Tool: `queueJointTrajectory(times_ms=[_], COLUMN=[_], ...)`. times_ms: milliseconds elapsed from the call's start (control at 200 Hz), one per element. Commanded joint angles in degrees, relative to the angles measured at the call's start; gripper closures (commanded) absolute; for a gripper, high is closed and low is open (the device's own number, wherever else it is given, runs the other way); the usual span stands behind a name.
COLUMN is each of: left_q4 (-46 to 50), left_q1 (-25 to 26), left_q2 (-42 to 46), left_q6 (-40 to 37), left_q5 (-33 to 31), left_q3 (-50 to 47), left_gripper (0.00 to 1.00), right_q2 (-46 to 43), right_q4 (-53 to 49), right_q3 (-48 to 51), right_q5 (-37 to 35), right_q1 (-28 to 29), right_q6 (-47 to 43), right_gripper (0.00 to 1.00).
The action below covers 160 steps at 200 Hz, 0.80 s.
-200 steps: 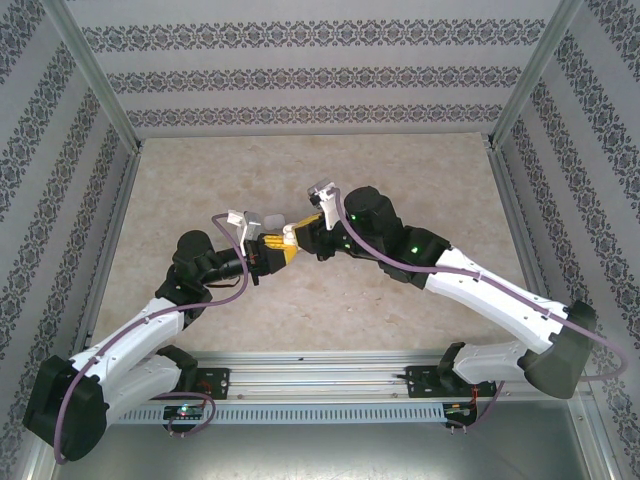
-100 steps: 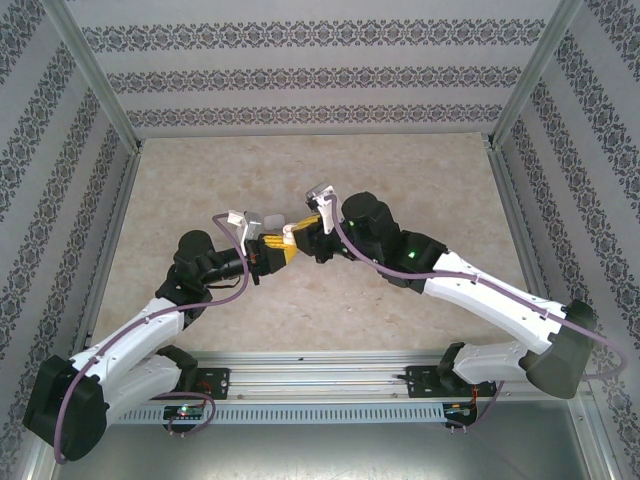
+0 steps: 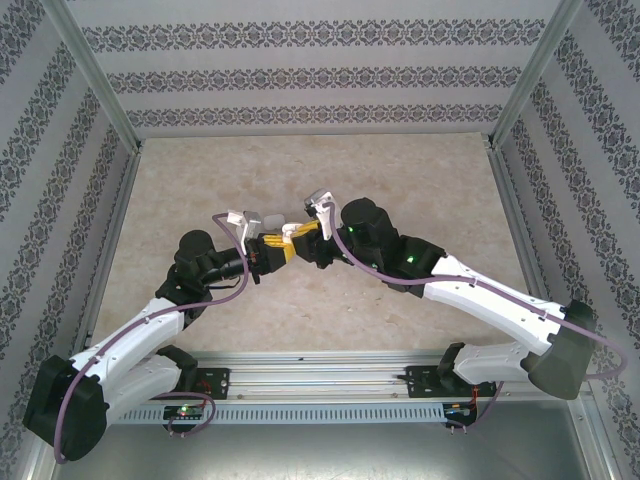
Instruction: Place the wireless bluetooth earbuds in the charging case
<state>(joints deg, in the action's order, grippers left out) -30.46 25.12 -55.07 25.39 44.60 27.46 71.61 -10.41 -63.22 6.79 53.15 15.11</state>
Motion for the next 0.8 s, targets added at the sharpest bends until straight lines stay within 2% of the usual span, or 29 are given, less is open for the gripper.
queueJointTrajectory(times_ms=[0,135,360,510,630,794], left_q4=[-5.6,-5.1,-4.9,-4.8,-4.9,-4.5], left_q1=[0.3,0.2,0.2,0.2,0.2,0.2], left_q2=[1.1,1.2,1.3,1.3,1.3,1.3], left_q6=[0.8,0.7,0.6,0.7,0.8,0.9], left_q5=[-1.0,-1.1,-1.2,-1.1,-0.9,-0.7], left_q3=[1.2,0.9,0.7,0.8,0.8,1.0], left_gripper=[1.00,1.00,1.00,1.00,1.00,1.00], right_q2=[1.0,0.4,-1.4,-1.7,-1.1,0.7], right_q4=[-3.6,-5.9,-10.6,-13.1,-13.8,-13.8], right_q3=[0.4,-2.4,-7.3,-9.6,-10.3,-10.6], right_q5=[1.3,-0.7,-4.2,-4.0,-1.1,3.0], right_q1=[1.0,0.9,0.6,-0.1,-1.1,-2.3], right_q6=[0.9,2.7,6.9,10.1,12.0,13.7], right_gripper=[0.63,0.51,0.41,0.39,0.39,0.46])
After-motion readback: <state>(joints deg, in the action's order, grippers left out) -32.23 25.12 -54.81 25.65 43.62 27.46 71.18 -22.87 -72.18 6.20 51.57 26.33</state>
